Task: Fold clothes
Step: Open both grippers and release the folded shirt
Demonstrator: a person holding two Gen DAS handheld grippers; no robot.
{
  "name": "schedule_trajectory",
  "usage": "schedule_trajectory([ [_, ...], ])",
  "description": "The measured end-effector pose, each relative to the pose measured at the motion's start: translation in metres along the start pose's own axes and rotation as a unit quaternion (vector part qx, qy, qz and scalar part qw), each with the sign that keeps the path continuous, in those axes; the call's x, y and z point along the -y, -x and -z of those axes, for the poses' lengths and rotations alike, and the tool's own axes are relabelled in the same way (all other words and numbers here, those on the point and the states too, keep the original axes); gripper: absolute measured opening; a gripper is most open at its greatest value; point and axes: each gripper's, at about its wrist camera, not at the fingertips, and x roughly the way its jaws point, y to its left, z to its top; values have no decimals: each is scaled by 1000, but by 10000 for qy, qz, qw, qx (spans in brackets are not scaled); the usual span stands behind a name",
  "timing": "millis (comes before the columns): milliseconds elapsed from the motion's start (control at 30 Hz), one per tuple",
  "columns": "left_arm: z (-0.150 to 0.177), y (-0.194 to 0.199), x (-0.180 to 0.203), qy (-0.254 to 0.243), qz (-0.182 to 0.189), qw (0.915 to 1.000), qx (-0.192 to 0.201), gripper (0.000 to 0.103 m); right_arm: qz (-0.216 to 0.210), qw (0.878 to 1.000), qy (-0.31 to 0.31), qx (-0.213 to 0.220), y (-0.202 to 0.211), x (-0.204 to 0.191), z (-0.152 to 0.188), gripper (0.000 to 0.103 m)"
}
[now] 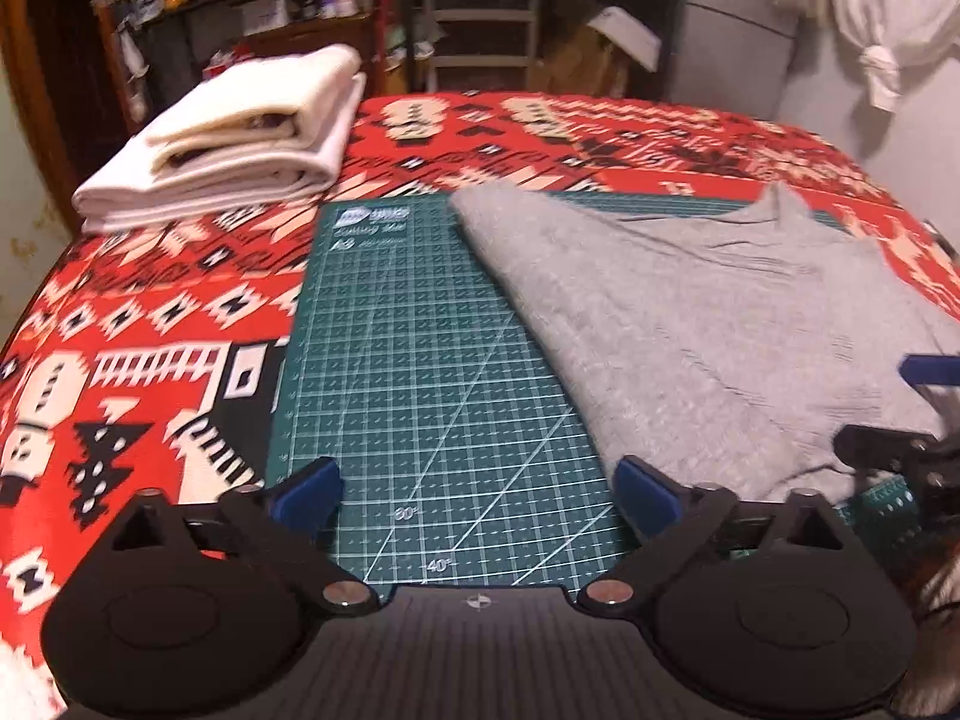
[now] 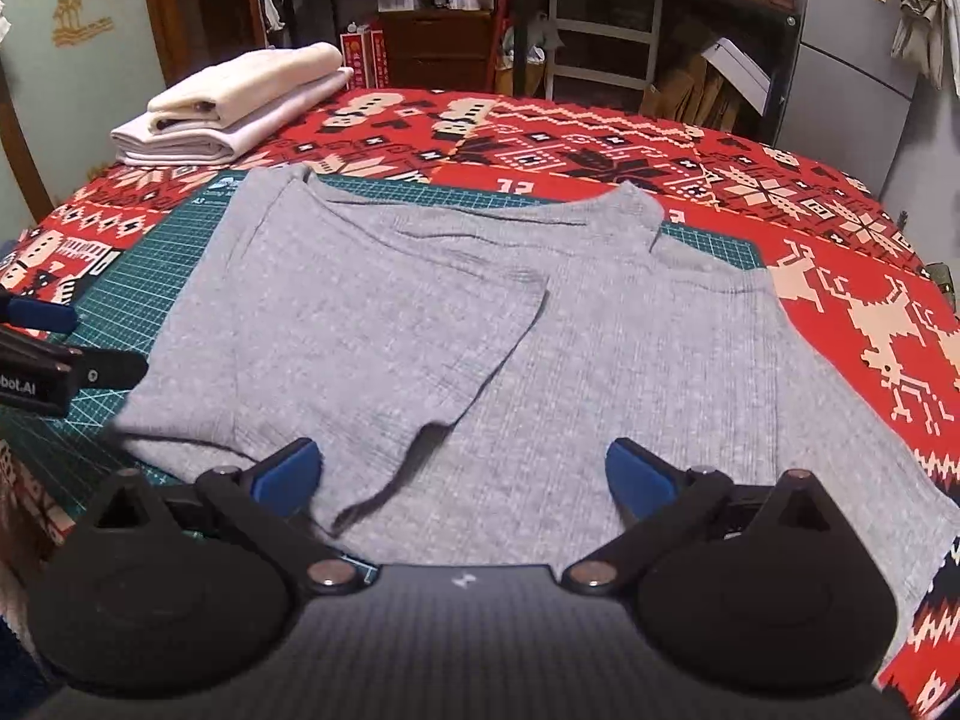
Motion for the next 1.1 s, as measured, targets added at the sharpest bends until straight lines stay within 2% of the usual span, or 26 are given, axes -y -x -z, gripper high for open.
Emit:
schedule_trajectory([
  [100, -2, 0, -3, 55, 51, 10000, -57, 103, 69, 9999, -32, -137, -1, -2, -3, 103],
  [200, -7, -5, 2, -94, -51, 9996, -244, 103, 147, 9993, -43, -343, -3, -4, -9, 103],
  [467, -15, -10, 4, -64, -110, 9986, -520, 103, -3, 9970, 111, -765, -10, -2, -22, 103],
  [667, -16, -10, 3, -34, -135, 9985, -537, 103, 31, 9972, 128, -740, -10, -4, -21, 103],
  [833, -13, -9, 4, 103, -217, 9990, -384, 103, 97, 9976, 6, -680, -11, -5, -20, 103],
  [1000, -22, -11, 0, 178, -110, 9978, -637, 102, 52, 9975, -52, -704, -8, -4, -20, 103],
  [1100, -31, -7, -9, 414, 183, 9959, -787, 93, -107, 9958, -153, -891, -5, -2, -27, 102],
])
